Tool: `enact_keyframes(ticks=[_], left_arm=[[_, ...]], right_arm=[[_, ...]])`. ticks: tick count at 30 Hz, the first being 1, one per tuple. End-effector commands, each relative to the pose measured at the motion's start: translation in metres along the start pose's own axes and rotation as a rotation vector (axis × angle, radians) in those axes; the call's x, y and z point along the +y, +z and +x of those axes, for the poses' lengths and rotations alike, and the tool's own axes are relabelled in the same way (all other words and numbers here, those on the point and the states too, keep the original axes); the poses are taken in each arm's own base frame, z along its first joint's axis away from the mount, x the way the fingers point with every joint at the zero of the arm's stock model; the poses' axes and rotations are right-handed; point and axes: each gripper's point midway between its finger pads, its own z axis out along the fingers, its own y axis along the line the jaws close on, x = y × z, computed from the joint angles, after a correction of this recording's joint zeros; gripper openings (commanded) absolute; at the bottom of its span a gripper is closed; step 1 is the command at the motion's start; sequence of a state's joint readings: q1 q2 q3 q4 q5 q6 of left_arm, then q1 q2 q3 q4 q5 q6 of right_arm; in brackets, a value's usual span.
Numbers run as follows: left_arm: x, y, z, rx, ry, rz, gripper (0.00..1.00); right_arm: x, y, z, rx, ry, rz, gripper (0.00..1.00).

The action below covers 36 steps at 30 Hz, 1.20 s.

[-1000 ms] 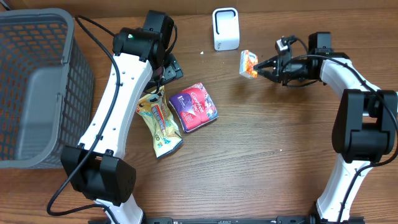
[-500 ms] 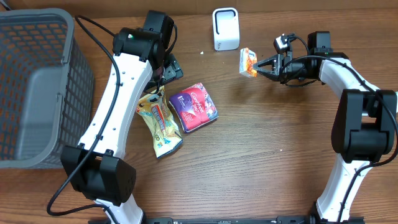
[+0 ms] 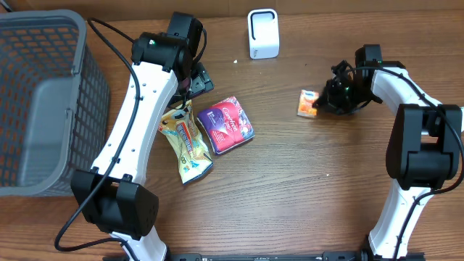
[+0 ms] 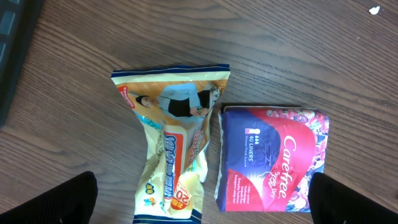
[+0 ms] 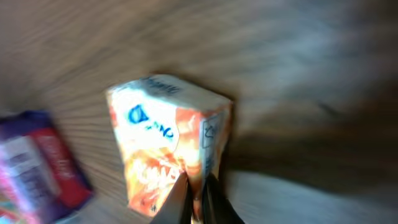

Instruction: Scan the item barcode

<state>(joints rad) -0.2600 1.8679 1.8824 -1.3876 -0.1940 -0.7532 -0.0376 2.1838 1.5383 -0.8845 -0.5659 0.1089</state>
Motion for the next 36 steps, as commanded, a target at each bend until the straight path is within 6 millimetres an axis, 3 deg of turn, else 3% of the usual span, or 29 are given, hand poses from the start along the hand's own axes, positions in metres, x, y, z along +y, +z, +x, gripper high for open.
enact_keyframes(ticks=[1, 2, 6, 10, 15, 23, 26, 36], left_arm=[[-0.001, 0.004, 0.002, 0.010, -0.006, -0.004, 0.99], [-0.001, 0.004, 0.002, 0.011, -0.006, -0.004, 1.00], [-0.001, 0.004, 0.002, 0.011, -0.006, -0.004, 1.00], [-0.001, 0.004, 0.002, 0.010, -0.006, -0.004, 1.00], [-0.001, 0.004, 0.002, 0.011, -0.006, -0.004, 1.00], [-0.001, 0.004, 0.002, 0.010, -0.006, -0.004, 1.00], [-0.001, 0.004, 0.002, 0.011, -0.006, -0.004, 0.99], [-0.001, 0.004, 0.002, 0.011, -0.006, -0.004, 1.00]], right_arm=[[-0.017, -0.032, -0.016, -0.070, -0.033, 0.248, 0.19], [-0.017, -0.039, -0.017, -0.067, -0.034, 0.289, 0.28], [-0.010, -0.062, -0.015, -0.049, -0.047, 0.403, 0.38], [0.015, -0.066, -0.008, -0.020, -0.097, 0.428, 0.47], [0.044, -0.043, 0.002, -0.009, -0.217, 0.498, 0.47], [0.045, -0.012, 0.009, -0.083, -0.289, 0.715, 0.47], [0.033, -0.019, 0.002, -0.126, -0.305, 0.819, 0.47], [0.039, -0.012, 0.000, -0.132, -0.304, 0.770, 0.45]])
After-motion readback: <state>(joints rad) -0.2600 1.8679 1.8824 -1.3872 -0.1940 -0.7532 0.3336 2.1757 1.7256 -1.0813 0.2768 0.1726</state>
